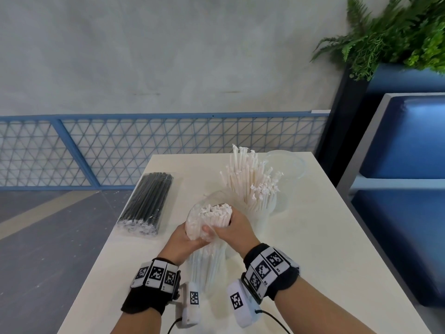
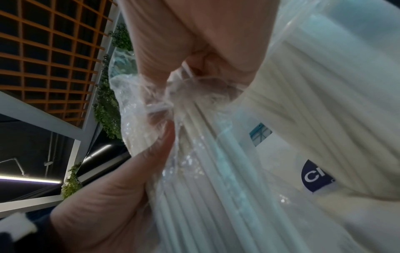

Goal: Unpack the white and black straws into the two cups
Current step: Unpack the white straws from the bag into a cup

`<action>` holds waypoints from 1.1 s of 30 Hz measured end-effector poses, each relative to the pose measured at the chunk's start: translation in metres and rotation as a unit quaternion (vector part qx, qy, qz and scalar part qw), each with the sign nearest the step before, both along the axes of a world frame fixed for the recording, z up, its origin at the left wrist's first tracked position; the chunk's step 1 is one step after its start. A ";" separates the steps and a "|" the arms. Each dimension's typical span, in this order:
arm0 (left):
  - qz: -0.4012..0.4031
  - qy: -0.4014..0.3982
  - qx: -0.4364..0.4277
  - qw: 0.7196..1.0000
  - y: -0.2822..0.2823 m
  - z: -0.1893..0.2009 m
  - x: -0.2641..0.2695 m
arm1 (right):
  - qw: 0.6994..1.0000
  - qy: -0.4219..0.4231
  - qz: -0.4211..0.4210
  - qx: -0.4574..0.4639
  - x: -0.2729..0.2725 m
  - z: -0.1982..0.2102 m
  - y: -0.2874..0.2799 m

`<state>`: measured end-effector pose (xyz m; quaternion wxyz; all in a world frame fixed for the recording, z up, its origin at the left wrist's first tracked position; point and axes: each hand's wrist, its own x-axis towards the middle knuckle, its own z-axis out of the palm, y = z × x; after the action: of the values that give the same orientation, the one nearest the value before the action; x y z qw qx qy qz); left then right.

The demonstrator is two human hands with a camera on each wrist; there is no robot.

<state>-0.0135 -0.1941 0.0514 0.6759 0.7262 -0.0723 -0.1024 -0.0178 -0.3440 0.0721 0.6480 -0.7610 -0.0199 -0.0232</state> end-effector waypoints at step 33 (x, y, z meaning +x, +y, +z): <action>0.059 -0.003 0.018 0.998 0.003 -0.013 0.007 | 0.964 -0.073 -0.131 0.219 0.003 0.063 -0.024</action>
<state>-0.0068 -0.1915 0.0384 0.6672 0.7418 -0.0295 -0.0615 -0.0148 -0.3684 0.1346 0.7870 -0.5929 0.0382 -0.1666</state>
